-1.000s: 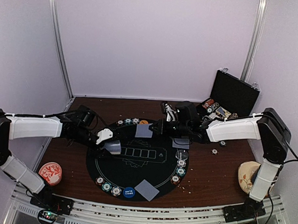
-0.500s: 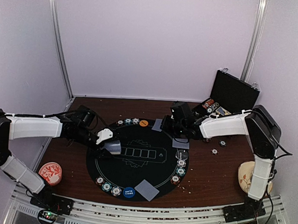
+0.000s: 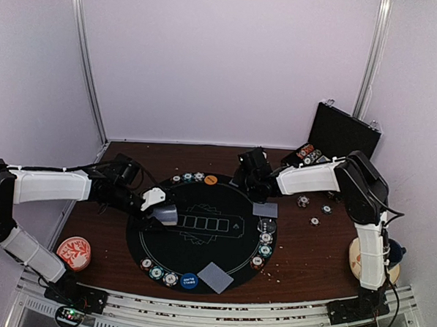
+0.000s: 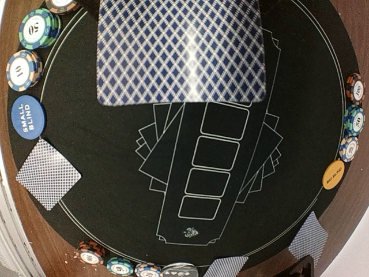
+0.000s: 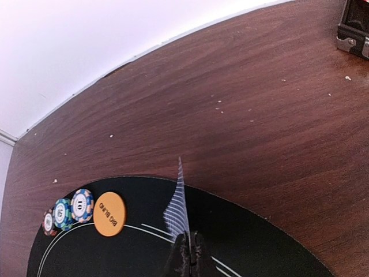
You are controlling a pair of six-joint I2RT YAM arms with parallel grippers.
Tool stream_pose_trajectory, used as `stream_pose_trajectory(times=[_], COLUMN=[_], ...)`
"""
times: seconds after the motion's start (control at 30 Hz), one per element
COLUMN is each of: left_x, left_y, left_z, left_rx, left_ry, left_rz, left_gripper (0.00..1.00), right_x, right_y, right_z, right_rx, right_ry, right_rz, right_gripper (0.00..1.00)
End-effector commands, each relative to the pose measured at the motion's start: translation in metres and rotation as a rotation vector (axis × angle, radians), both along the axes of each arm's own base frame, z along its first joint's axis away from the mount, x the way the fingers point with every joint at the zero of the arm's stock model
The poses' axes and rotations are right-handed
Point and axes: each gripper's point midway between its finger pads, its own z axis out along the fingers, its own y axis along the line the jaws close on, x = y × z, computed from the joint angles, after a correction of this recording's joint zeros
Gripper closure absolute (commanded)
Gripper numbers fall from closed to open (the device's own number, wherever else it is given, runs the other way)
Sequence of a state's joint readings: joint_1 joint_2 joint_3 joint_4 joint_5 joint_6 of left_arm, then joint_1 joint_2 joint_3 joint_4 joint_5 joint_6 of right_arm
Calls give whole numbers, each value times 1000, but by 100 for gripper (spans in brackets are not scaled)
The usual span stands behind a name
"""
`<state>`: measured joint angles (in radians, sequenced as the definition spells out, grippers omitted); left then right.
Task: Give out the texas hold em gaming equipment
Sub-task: Distribute the poker card in the big blind area.
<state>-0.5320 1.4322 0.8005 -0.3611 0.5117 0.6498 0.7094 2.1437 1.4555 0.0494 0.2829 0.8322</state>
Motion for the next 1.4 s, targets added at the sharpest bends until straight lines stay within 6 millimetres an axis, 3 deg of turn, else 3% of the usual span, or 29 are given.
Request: stream_pose_trajectory(times=[0.0, 0.1, 0.37, 0.73, 1.37], left_x=[4, 5, 4, 4, 5], left_y=[-4, -4, -4, -4, -3], left_z=[5, 4, 3, 3, 2], left_rx=[-20, -17, -16, -14, -10], left_ry=[-35, -35, -33, -34, -34], left_rz=[-16, -13, -15, -13, -13], left_gripper=[88, 88, 88, 88, 88], right_x=[5, 4, -16, -37, -19], right_y=[-9, -8, 4, 19, 42], right_z=[-17, -27, -49, -46, -58], right_rx=[23, 56, 93, 110, 101], right_ry=[27, 46, 96, 108, 111], right_rz=[-79, -91, -64, -12, 14], right_gripper=[100, 100, 88, 74, 73])
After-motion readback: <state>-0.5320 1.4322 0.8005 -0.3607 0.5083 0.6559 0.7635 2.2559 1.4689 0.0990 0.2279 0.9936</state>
